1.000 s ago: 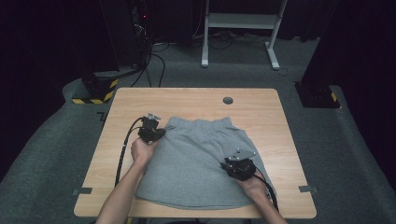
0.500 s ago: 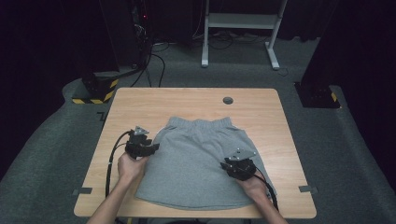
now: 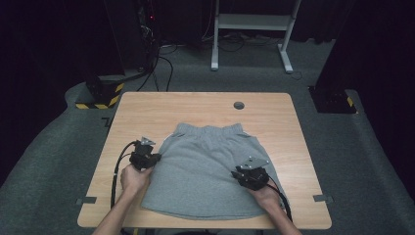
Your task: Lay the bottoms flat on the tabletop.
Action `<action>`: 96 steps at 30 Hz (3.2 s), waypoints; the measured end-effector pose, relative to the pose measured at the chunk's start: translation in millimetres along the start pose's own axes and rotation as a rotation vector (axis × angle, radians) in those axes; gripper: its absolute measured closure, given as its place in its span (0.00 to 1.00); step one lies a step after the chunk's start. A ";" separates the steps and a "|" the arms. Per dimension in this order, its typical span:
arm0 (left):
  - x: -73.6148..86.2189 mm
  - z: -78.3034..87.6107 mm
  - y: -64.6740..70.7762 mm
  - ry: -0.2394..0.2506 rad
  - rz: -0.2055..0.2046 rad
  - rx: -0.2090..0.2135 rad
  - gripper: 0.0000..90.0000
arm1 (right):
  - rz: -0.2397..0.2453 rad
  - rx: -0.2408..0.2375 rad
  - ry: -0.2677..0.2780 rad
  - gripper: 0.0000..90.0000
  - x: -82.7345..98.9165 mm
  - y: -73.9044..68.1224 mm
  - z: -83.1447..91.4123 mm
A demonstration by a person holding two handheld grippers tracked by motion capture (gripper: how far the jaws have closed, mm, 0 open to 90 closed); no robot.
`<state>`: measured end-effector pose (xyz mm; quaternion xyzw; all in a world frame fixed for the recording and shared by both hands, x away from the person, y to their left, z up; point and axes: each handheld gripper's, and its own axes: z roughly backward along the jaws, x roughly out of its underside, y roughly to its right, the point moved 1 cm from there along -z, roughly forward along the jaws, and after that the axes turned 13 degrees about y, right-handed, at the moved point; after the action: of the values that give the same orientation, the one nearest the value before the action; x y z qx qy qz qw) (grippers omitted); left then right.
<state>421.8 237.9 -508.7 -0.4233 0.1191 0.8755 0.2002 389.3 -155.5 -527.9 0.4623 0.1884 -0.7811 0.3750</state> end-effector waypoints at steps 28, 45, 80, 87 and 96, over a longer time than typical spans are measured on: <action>29.3 -4.4 66.5 0.191 -0.037 0.059 0.51 | -0.244 0.161 0.023 0.93 -27.9 82.9 -3.8; 29.4 -5.3 70.0 0.185 -0.068 0.055 0.45 | -0.259 0.290 -0.088 0.79 -42.0 117.7 -49.9; 10.5 -14.5 68.0 0.173 -0.056 0.065 0.49 | -0.063 0.086 -0.084 0.79 -50.3 43.8 -75.1; -51.6 -55.8 75.0 0.217 -0.032 0.111 0.49 | -0.102 0.067 -0.020 0.71 -57.5 38.9 -77.8; -72.7 -107.6 88.5 0.114 -0.047 0.113 0.48 | -0.066 0.056 -0.010 0.66 -61.1 22.2 -102.4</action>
<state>497.2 100.3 -513.9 -0.4632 0.1697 0.8369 0.2370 483.5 -79.1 -525.3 0.4622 0.1798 -0.8003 0.3370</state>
